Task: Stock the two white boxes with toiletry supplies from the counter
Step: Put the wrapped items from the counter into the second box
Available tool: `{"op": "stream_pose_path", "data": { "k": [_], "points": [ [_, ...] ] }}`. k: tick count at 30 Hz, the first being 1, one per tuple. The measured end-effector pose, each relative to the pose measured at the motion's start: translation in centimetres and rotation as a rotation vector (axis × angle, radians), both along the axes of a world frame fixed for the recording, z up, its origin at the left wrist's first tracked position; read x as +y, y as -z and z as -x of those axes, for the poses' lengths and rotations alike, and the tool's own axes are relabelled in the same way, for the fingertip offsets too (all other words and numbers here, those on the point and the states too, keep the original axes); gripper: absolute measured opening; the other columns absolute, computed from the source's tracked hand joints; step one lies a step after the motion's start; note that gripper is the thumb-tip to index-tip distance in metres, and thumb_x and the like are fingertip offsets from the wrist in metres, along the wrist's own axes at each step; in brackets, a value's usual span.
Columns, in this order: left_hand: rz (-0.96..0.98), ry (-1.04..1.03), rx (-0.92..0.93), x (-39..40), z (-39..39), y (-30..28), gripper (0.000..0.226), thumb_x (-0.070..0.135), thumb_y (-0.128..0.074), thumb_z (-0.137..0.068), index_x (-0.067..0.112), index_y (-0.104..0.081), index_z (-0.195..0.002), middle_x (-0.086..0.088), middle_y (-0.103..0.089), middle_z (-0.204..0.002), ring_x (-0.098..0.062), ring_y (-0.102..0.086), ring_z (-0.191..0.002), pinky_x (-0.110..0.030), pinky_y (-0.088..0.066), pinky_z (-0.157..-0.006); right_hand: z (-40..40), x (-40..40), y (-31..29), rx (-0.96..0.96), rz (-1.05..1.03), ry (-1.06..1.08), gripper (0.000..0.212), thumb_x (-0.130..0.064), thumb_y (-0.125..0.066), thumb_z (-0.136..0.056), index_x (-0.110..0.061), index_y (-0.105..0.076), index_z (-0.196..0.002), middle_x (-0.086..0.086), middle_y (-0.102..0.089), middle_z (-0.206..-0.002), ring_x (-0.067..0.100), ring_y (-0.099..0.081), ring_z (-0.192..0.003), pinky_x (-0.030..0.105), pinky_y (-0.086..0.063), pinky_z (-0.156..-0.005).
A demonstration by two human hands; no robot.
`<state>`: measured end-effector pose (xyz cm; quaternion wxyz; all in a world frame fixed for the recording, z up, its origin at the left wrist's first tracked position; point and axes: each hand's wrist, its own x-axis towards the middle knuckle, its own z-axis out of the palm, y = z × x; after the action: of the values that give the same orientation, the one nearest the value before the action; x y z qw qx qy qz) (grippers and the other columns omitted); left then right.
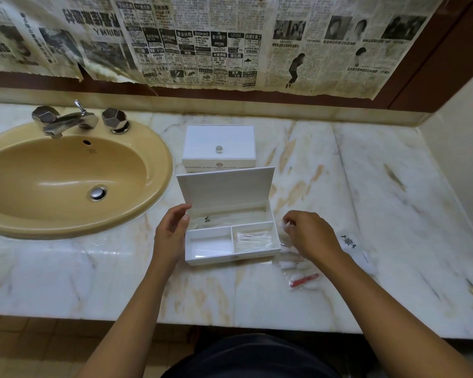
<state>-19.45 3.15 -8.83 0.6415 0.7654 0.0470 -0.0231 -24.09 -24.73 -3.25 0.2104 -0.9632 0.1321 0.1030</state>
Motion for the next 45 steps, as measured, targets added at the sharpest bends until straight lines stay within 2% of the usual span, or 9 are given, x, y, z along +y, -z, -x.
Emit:
{"op": "stream_pose_path", "data": {
  "k": [5,9,19,23,26,29,34,39,45],
  "points": [
    [0.004,0.002,-0.006,0.1,0.0,0.2,0.023,0.012,-0.051,-0.100,0.023,-0.063,-0.115,0.005,-0.065,-0.118,-0.008,-0.059,-0.114,-0.024,-0.044,-0.099,-0.3,2.0,-2.0,-0.348,-0.036,-0.052,0.011,-0.016,-0.061,-0.091,-0.014,-0.069,-0.098,-0.001,-0.056,-0.096,0.017,-0.051,-0.095,0.027,-0.037,-0.067],
    [0.002,0.004,-0.008,0.1,0.0,0.1,0.023,0.011,-0.051,-0.100,0.025,-0.063,-0.114,0.006,-0.065,-0.118,-0.008,-0.059,-0.113,-0.026,-0.044,-0.100,0.0,4.2,-3.2,-0.419,-0.106,-0.143,0.008,-0.015,-0.064,-0.089,-0.012,-0.071,-0.092,0.001,-0.054,-0.088,0.017,-0.053,-0.086,0.028,-0.043,-0.067],
    [0.009,0.006,-0.009,0.1,0.0,0.1,0.024,0.012,-0.051,-0.100,0.028,-0.063,-0.113,0.007,-0.065,-0.118,-0.007,-0.059,-0.113,-0.028,-0.045,-0.101,1.0,7.2,0.0,-0.067,0.028,-0.328,0.018,-0.016,-0.047,-0.094,-0.011,-0.061,-0.084,0.006,-0.060,-0.093,0.025,-0.057,-0.090,0.028,-0.033,-0.064],
    [0.009,0.007,-0.007,0.2,-0.1,0.3,0.023,0.012,-0.051,-0.100,0.026,-0.063,-0.114,0.004,-0.065,-0.119,-0.012,-0.059,-0.115,-0.032,-0.046,-0.102,0.9,7.1,-0.6,-0.093,-0.002,-0.328,0.020,-0.022,-0.041,-0.097,-0.014,-0.052,-0.082,0.006,-0.063,-0.091,0.025,-0.057,-0.088,0.029,-0.032,-0.063],
    [0.007,0.006,-0.014,0.2,-0.1,0.4,0.023,0.012,-0.051,-0.100,0.027,-0.064,-0.112,0.004,-0.065,-0.118,-0.013,-0.059,-0.115,-0.033,-0.045,-0.102,0.9,6.8,-0.9,-0.101,0.006,-0.337,0.025,-0.029,-0.044,-0.097,-0.013,-0.064,-0.097,0.003,-0.064,-0.099,0.023,-0.058,-0.095,0.032,-0.046,-0.076],
    [0.010,0.004,-0.016,0.2,-0.1,0.4,0.024,0.011,-0.051,-0.100,0.028,-0.064,-0.111,0.003,-0.065,-0.118,-0.013,-0.059,-0.114,-0.030,-0.045,-0.101,1.1,6.7,-0.8,0.083,-0.067,-0.392,0.044,-0.053,-0.049,-0.092,-0.019,-0.063,-0.117,-0.001,-0.060,-0.120,0.019,-0.052,-0.114,0.033,-0.044,-0.092],
    [-0.016,0.006,-0.023,0.0,0.0,-0.1,0.023,0.009,-0.050,-0.100,0.022,-0.063,-0.113,0.007,-0.064,-0.114,0.009,-0.058,-0.103,-0.006,-0.043,-0.088,1.4,6.6,-0.1,0.143,-0.050,-0.458,0.062,-0.066,-0.041,-0.089,-0.020,-0.053,-0.129,-0.004,-0.053,-0.132,0.018,-0.044,-0.125,0.032,-0.040,-0.096],
    [-0.037,0.006,-0.022,0.0,-0.1,0.1,0.022,0.010,-0.050,-0.100,0.020,-0.062,-0.116,0.011,-0.063,-0.112,0.013,-0.056,-0.101,-0.001,-0.041,-0.084,1.5,6.4,-1.2,0.037,-0.153,-0.355,0.047,-0.051,-0.049,-0.094,-0.022,-0.056,-0.130,-0.006,-0.054,-0.134,0.014,-0.044,-0.128,0.028,-0.037,-0.099],
    [-0.019,0.006,-0.019,0.0,0.0,0.1,0.022,0.010,-0.050,-0.100,0.018,-0.063,-0.116,0.010,-0.063,-0.112,0.012,-0.056,-0.101,-0.001,-0.041,-0.085,0.3,4.2,-1.0,-0.316,-0.120,-0.121,0.021,-0.008,-0.056,-0.089,-0.010,-0.068,-0.107,0.005,-0.065,-0.103,0.023,-0.059,-0.097,0.031,-0.046,-0.084]
  ]
}}
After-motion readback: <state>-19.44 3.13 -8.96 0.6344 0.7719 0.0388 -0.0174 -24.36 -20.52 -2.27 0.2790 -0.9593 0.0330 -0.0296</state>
